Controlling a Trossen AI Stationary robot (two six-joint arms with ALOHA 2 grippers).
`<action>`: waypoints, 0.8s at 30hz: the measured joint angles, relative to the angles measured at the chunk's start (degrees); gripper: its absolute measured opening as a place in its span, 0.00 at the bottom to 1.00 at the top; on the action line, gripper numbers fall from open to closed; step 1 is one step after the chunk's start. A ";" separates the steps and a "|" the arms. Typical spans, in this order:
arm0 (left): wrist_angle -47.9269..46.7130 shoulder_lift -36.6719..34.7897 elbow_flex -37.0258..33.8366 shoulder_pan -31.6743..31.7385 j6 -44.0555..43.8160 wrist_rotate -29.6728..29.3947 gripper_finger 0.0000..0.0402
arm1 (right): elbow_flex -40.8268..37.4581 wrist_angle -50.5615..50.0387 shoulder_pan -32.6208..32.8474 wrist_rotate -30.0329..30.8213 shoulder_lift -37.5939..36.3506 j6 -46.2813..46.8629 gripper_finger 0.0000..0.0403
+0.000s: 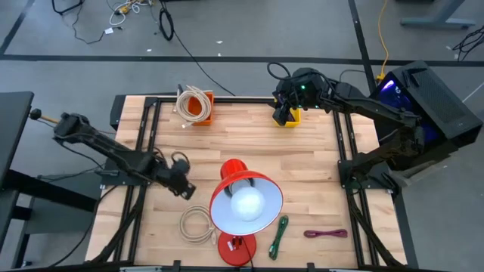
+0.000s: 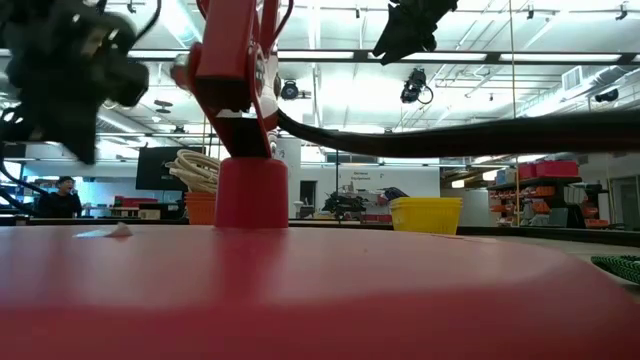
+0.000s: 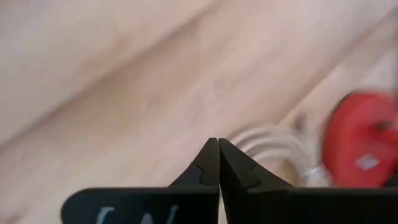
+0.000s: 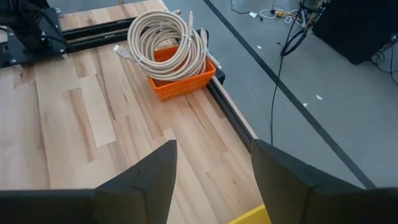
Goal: Pick & Place USB Port
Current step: Put the brown HDMI cable into the orange bin
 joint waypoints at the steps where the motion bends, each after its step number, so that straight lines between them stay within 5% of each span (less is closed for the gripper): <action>1: -0.41 -2.01 0.04 0.64 0.03 -1.36 0.00 | 0.00 0.00 0.00 0.00 0.00 0.00 0.52; 3: -1.36 -4.94 0.07 1.98 -0.16 -0.88 0.00 | 0.00 0.01 0.00 0.00 0.00 -0.02 0.52; 6: -1.49 -5.38 0.07 2.98 1.19 8.65 0.00 | 0.00 0.15 0.00 0.00 0.00 -0.02 0.52; 12: -2.00 2.24 0.09 0.98 2.05 20.58 0.03 | 0.00 0.26 0.00 0.00 0.00 -0.02 0.52; 24: 6.05 17.29 0.13 -2.45 -1.49 29.76 0.47 | 0.00 0.43 -1.18 0.01 0.00 -0.43 0.52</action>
